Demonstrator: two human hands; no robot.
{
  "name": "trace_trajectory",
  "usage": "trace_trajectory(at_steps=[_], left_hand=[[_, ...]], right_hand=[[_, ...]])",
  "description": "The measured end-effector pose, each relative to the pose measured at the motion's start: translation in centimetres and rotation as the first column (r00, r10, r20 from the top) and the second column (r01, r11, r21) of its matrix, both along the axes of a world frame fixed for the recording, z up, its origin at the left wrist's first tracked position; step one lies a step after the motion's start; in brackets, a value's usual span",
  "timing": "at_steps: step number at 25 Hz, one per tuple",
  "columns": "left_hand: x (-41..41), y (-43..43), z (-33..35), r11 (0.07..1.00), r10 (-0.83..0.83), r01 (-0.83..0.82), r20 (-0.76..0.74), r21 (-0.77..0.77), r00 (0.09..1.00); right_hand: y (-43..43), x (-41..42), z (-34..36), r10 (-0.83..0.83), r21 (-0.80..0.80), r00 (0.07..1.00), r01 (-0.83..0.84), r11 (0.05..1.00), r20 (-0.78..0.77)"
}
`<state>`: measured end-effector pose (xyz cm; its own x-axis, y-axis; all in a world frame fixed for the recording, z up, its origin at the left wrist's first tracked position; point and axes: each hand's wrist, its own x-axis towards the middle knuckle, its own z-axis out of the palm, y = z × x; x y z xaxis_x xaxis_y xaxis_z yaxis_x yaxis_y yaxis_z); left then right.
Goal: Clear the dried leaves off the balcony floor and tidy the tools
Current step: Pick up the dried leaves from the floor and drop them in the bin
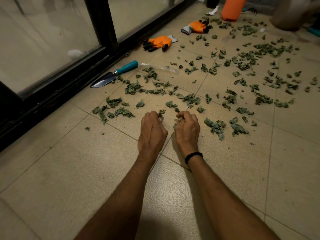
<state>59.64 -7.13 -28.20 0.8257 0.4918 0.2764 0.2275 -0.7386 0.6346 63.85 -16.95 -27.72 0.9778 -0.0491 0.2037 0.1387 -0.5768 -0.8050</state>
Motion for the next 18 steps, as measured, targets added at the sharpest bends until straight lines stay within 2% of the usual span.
trace_trajectory(at_steps=[4,6,9,14,16,18], left_hand=[[-0.6,0.2,0.8,0.961,0.123,-0.097,0.088,-0.259,0.988],[-1.0,0.2,1.2,0.93,0.212,-0.161,0.125,-0.33,0.969],[-1.7,0.4,1.3,0.912,0.3,-0.25,0.114,-0.324,0.947],[-2.4,1.5,-0.1,0.936,0.307,-0.263,0.174,-0.233,0.936],[-2.6,1.7,-0.3,0.935,0.309,-0.265,0.17,-0.237,0.936],[-2.6,2.1,-0.4,0.925,0.298,-0.248,0.142,-0.288,0.944]], right_hand=[[0.0,0.2,0.1,0.027,0.034,1.0,-0.027,0.999,-0.007],[0.2,0.2,0.2,0.017,0.027,1.0,-0.017,1.0,-0.009],[0.9,0.7,0.2,-0.014,-0.071,0.999,0.012,0.997,-0.035],[1.8,2.5,-0.4,-0.009,-0.349,0.997,-0.017,0.937,-0.074],[1.5,2.2,-0.3,-0.018,-0.295,0.999,0.008,0.956,-0.03],[0.5,1.1,0.0,-0.016,-0.112,1.0,0.016,0.994,0.0]])
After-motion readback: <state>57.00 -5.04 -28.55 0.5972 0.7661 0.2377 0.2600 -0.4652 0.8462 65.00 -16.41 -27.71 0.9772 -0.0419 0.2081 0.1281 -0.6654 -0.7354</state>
